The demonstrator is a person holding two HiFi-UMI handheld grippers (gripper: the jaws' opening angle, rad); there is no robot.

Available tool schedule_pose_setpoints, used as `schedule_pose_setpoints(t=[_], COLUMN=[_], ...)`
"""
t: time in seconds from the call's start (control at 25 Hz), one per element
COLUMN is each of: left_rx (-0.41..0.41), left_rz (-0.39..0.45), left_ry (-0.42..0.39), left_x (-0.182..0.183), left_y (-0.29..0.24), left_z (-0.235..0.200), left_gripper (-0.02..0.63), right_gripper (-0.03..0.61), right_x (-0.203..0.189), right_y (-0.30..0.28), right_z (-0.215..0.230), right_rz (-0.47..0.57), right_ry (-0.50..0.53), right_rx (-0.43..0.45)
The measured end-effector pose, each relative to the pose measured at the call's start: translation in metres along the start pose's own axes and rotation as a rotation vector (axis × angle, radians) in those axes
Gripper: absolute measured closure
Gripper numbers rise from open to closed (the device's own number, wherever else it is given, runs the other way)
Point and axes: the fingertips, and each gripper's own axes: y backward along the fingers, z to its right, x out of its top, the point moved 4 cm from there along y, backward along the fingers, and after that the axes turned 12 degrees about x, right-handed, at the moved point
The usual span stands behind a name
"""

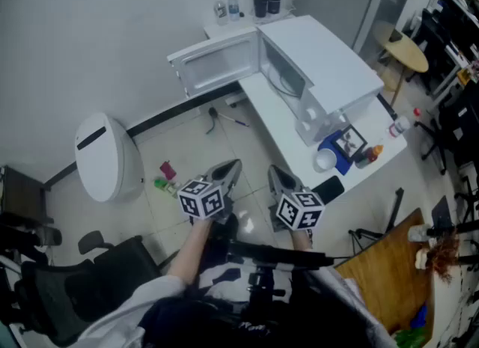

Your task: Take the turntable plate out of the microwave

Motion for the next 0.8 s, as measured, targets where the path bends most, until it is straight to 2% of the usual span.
schedule_pose_setpoints(t=[0.24, 0.52, 0.8], left_rx=[-0.073, -0.211, -0.363], left_rz=[-0.022, -0.093, -0.174], left_ry=[-0.003, -0.091, -0.169], left_x=[0.024, 0.083, 0.119], left_y=[-0.038, -0.089, -0.142], left_z=[-0.045, -0.107, -0.142], left_gripper=[0.620, 0.620, 0.620], right_gripper=[0.578, 0.578, 0.577], right_x=[0.008, 0.029, 0.057], right_y=[-0.061, -0.148, -0.199], right_z=[0.011, 0.039, 0.061], right_rz=[-0.035, 0.109, 0.231], right_ry=[0.060, -0.085, -0.162], right_rx=[-0.063, -0.203, -0.359])
